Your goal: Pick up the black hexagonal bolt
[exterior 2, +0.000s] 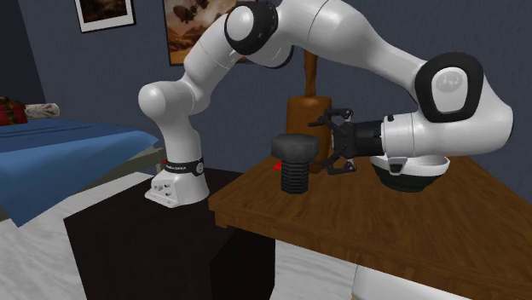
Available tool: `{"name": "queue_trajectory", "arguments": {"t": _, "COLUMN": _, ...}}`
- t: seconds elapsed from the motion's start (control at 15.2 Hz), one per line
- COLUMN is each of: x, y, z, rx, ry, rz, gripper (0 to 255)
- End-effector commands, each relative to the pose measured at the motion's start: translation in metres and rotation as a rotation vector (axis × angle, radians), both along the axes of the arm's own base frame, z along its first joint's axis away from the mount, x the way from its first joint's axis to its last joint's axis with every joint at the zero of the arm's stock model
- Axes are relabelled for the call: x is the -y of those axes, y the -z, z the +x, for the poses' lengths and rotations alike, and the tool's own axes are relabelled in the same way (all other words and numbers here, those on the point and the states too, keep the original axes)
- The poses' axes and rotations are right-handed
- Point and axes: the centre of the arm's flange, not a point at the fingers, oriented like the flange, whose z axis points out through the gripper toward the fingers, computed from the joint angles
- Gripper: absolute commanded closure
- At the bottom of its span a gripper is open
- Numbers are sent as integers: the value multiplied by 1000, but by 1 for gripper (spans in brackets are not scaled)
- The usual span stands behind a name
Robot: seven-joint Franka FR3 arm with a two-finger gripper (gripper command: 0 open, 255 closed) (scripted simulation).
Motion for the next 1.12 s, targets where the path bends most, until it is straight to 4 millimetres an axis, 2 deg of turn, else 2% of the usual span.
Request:
{"name": "queue_trajectory", "arguments": {"t": 0.0, "x": 0, "y": 10, "z": 1, "rx": -1, "ry": -2, "rz": 2, "gripper": 0}}
{"name": "queue_trajectory", "arguments": {"t": 0.2, "x": 0, "y": 19, "z": 1, "rx": -1, "ry": -2, "rz": 2, "gripper": 0}}
{"name": "queue_trajectory", "arguments": {"t": 0.26, "x": 0, "y": 19, "z": 0, "rx": -1, "ry": -2, "rz": 2, "gripper": 255}}
{"name": "queue_trajectory", "arguments": {"t": 0.86, "x": 0, "y": 19, "z": 1, "rx": -1, "ry": -2, "rz": 2, "gripper": 255}}
{"name": "queue_trajectory", "arguments": {"t": 1.06, "x": 0, "y": 3, "z": 1, "rx": -1, "ry": -2, "rz": 2, "gripper": 255}}
